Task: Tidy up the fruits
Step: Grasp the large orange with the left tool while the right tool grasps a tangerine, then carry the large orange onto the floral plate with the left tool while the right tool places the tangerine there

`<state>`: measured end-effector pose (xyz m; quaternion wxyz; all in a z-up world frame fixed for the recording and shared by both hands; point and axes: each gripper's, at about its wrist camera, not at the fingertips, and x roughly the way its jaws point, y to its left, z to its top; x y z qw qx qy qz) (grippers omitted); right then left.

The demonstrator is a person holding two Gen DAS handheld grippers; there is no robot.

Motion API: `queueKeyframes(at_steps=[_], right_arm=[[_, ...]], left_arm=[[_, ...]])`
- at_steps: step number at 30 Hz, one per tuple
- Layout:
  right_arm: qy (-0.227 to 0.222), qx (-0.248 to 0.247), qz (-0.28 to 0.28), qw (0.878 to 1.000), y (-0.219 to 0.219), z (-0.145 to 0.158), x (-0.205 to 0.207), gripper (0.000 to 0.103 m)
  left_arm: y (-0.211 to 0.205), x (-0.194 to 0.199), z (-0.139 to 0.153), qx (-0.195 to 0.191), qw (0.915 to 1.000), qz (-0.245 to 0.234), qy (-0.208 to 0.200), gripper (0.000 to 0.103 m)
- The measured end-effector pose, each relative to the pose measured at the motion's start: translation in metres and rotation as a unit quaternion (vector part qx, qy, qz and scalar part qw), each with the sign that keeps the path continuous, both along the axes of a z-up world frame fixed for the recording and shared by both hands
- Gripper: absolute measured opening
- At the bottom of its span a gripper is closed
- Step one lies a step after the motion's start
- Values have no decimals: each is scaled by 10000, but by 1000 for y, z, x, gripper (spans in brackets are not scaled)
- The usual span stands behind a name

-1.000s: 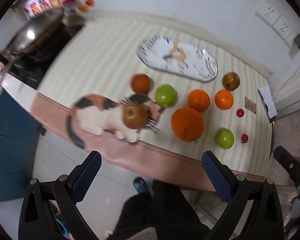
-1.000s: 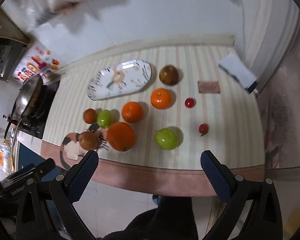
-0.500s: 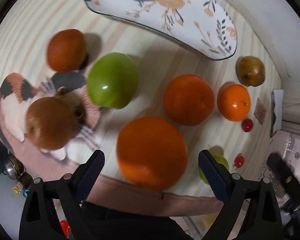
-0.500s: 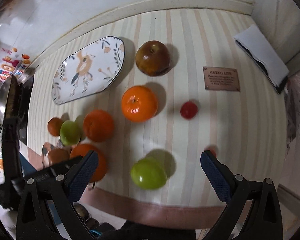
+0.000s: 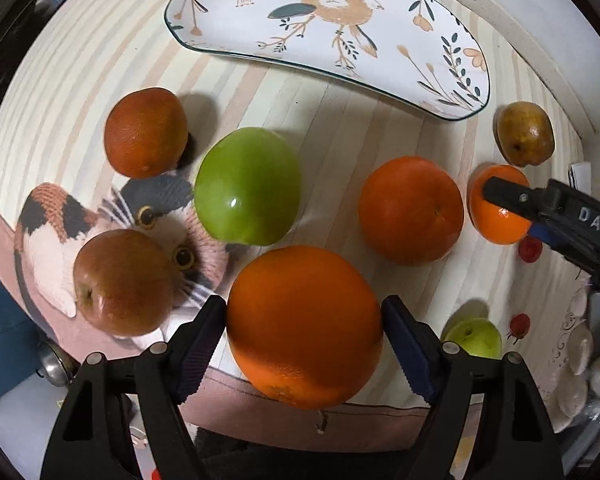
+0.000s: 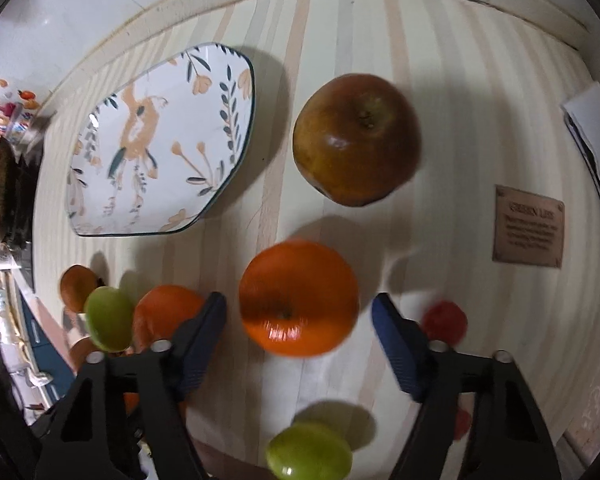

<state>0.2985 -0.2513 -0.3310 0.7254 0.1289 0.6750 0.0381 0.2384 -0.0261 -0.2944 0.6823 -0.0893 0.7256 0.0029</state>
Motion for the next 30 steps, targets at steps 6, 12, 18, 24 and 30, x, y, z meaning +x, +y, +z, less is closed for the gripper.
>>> queueKeyframes(at_steps=[6,12,18,24,30], right_arm=[[104,-124,106,9998,9,-2,-5,67],[233,-77,-78,9997,4,-4,-29,67],[222,-159,-38,9996,5,0,-34,66],[96,13,-76,9999,8,17,-38,66],[-257,288,-1,9993,7,68,-33,66]], left_arm=[[-6,8,-9,-226,9995,-136,145,81],[-12,0,-21,-431,9983,-277,281,79],[-28,-8,-17,-159,9991,-368,157,78],[-33,-10,22,-247,9990,-375,-86,78],[-24,6,79,-519,9963,-368,-571,78]])
